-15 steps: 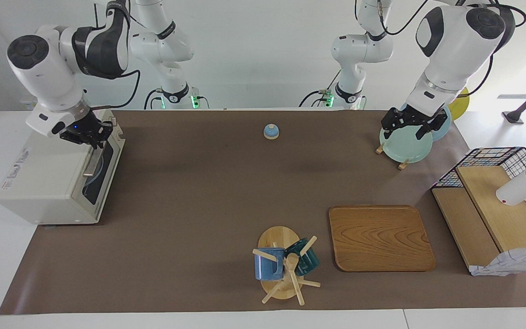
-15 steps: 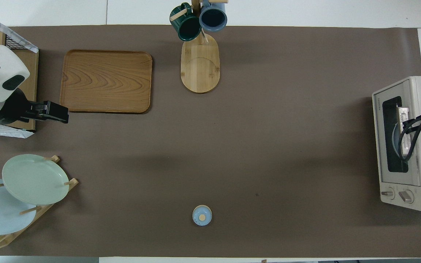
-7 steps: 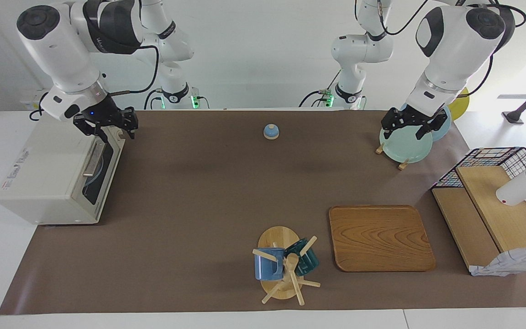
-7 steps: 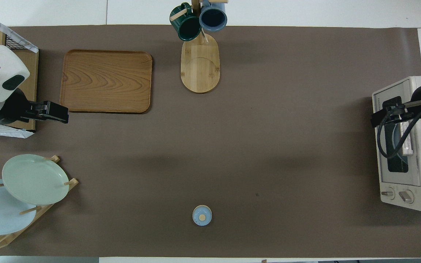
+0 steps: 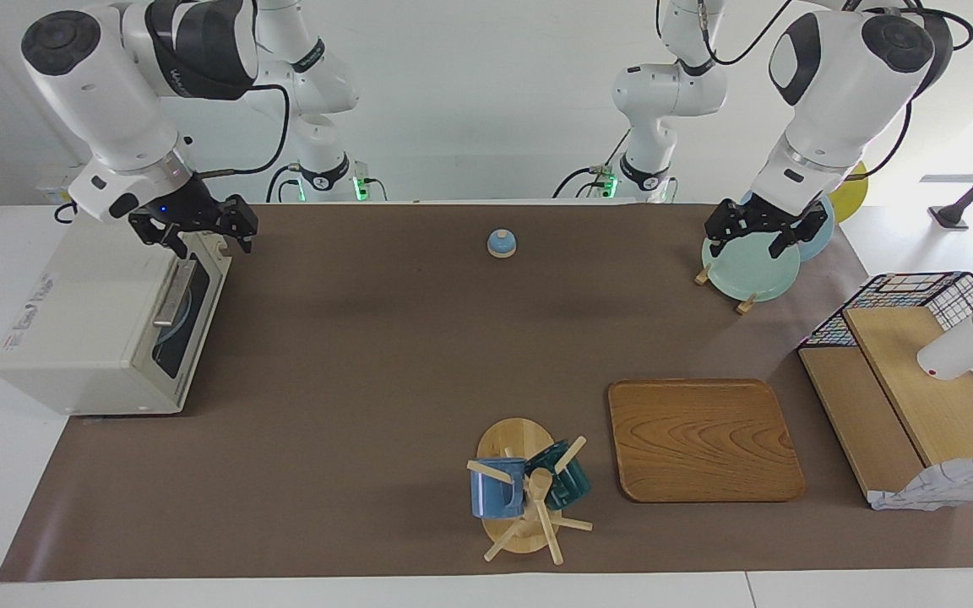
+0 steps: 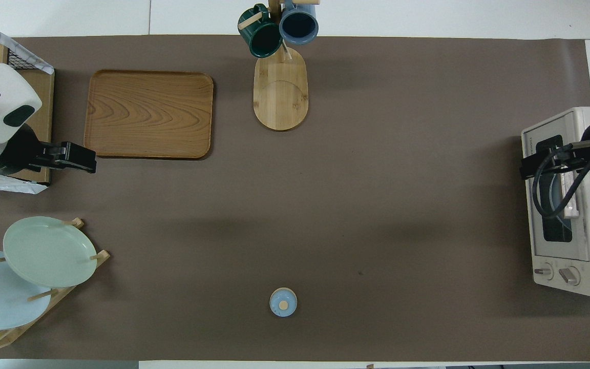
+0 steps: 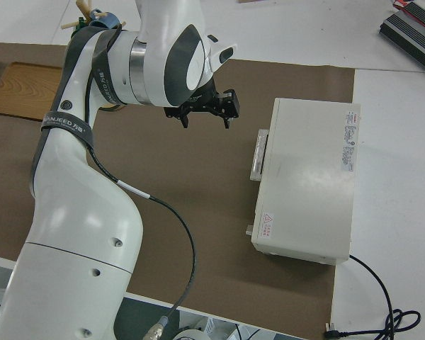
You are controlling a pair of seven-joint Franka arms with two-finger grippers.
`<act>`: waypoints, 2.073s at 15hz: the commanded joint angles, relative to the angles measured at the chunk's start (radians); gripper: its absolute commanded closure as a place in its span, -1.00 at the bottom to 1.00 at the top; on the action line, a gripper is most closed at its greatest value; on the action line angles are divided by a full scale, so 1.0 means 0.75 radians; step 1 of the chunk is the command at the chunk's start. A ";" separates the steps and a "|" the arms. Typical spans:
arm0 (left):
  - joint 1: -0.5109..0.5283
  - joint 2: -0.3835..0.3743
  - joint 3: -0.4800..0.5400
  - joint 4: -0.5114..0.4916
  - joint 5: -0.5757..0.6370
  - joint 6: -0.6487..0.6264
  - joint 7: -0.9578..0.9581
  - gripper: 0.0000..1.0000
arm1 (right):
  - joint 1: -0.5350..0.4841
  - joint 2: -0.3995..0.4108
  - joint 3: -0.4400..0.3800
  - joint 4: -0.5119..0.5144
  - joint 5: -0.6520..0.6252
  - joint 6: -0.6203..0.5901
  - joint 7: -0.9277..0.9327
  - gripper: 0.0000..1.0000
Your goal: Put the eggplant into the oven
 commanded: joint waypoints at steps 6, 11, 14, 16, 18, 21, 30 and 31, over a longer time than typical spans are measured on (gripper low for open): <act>0.010 -0.011 0.000 0.010 -0.014 -0.021 0.002 -1.00 | -0.014 -0.036 -0.001 -0.036 -0.049 0.009 0.024 -1.00; 0.010 -0.009 0.000 0.010 -0.014 -0.021 0.004 -1.00 | -0.035 -0.036 -0.003 -0.034 -0.035 0.009 0.020 -1.00; 0.010 -0.009 -0.002 0.010 -0.014 -0.021 0.004 -1.00 | -0.049 -0.034 -0.003 -0.032 -0.027 0.013 0.018 -1.00; 0.010 -0.009 0.000 0.010 -0.014 -0.021 0.004 -1.00 | -0.047 -0.034 -0.001 -0.032 -0.029 0.011 0.014 -1.00; 0.010 -0.009 -0.002 0.010 -0.014 -0.021 0.002 -1.00 | -0.043 -0.034 0.001 -0.026 -0.029 0.013 0.014 -1.00; 0.010 -0.011 0.000 0.010 -0.014 -0.021 0.004 -1.00 | -0.035 -0.036 0.001 -0.024 -0.029 0.011 0.014 -1.00; 0.010 -0.009 0.000 0.010 -0.014 -0.021 0.002 -1.00 | -0.045 -0.038 0.003 -0.026 -0.027 0.005 0.009 -1.00; 0.010 -0.009 0.000 0.010 -0.014 -0.021 0.004 -1.00 | -0.045 -0.038 0.001 -0.026 -0.027 0.005 0.009 -1.00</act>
